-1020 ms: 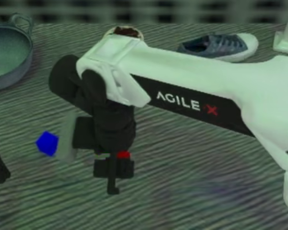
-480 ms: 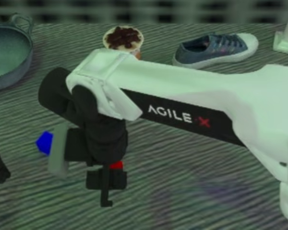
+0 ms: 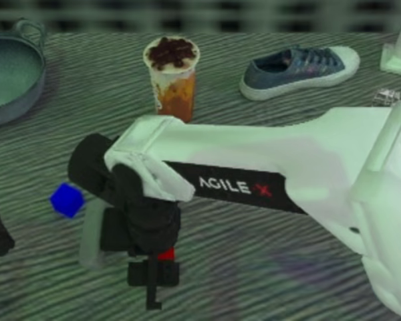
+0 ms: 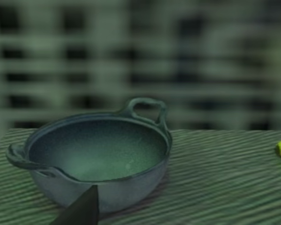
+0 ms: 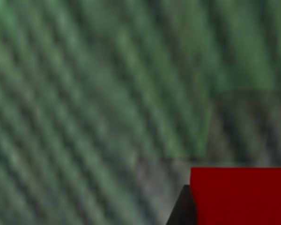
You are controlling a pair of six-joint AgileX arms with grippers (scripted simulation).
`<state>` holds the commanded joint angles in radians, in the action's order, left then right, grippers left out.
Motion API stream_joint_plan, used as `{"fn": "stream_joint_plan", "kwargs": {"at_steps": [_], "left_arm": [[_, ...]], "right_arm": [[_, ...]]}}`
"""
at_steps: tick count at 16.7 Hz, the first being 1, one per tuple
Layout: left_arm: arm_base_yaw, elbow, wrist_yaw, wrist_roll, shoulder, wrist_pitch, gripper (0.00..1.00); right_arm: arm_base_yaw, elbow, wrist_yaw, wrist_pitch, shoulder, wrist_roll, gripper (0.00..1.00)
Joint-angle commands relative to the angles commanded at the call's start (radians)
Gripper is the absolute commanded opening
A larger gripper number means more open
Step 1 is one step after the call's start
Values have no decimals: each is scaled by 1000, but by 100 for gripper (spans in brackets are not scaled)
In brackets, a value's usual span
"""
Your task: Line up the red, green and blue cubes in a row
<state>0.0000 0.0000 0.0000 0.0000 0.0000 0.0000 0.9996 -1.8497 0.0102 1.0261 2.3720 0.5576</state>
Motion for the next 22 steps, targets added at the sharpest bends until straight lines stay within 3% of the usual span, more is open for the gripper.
{"fn": "stream_joint_plan", "kwargs": {"at_steps": [2, 15, 22], "left_arm": [[0, 0, 0, 0, 0, 0, 100], [0, 0, 0, 0, 0, 0, 100], [0, 0, 0, 0, 0, 0, 100]], "right_arm": [[0, 0, 0, 0, 0, 0, 0], [0, 0, 0, 0, 0, 0, 98], [0, 0, 0, 0, 0, 0, 100]]}}
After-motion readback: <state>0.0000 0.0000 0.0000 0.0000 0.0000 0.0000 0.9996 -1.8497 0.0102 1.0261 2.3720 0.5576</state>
